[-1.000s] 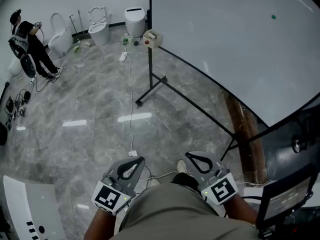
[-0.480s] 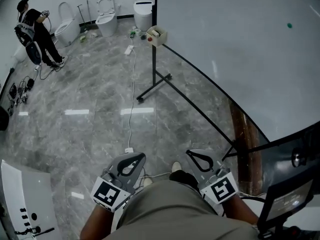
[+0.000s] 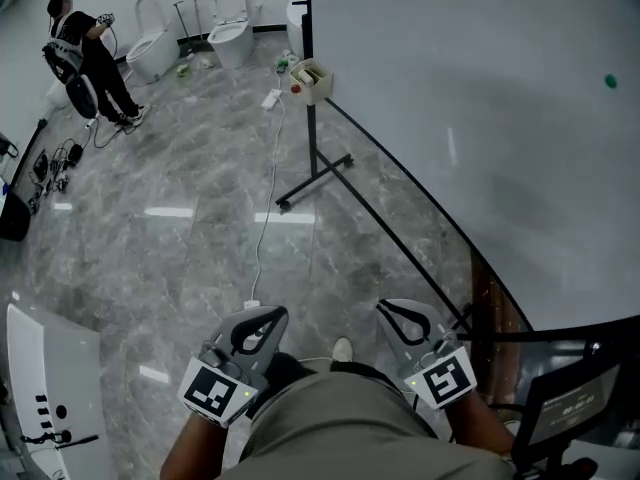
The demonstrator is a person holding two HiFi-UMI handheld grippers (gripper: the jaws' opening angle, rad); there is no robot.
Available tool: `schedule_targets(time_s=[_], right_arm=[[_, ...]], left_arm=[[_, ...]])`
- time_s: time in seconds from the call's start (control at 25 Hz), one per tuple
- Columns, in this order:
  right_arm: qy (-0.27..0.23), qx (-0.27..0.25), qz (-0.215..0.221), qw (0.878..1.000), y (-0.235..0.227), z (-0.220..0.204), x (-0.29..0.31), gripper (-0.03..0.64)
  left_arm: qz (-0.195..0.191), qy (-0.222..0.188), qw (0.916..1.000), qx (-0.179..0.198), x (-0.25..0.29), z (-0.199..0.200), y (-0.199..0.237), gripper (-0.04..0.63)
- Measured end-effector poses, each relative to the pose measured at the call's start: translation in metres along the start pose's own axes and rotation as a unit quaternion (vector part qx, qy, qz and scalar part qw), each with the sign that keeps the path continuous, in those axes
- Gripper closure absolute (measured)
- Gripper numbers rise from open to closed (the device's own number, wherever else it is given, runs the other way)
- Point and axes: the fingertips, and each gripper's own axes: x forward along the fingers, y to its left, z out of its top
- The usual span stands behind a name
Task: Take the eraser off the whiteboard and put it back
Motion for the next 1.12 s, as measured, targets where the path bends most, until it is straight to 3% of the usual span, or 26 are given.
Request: schedule_targets(time_s=[0.24, 0.6, 1.12], right_arm=[[0.011, 0.002, 0.014, 1.000, -0.035, -0.018, 0.011, 0.601], [0.019, -0.007, 0.007, 1.000, -0.066, -0.016, 0.069, 0.597], [0.039, -0.038, -0.047, 0.997, -0.108, 0.030, 0.228, 0.574]], left_arm=[[0.013, -0.002, 0.9999, -0.009, 0.032, 0.007, 0.000, 0.589], [0.024, -0.004, 0.9996, -0.018, 0.054, -0.001, 0.061, 0.589], [0.010, -0.029, 0.9995, 0.005, 0.050, 0.015, 0.219, 0.583]])
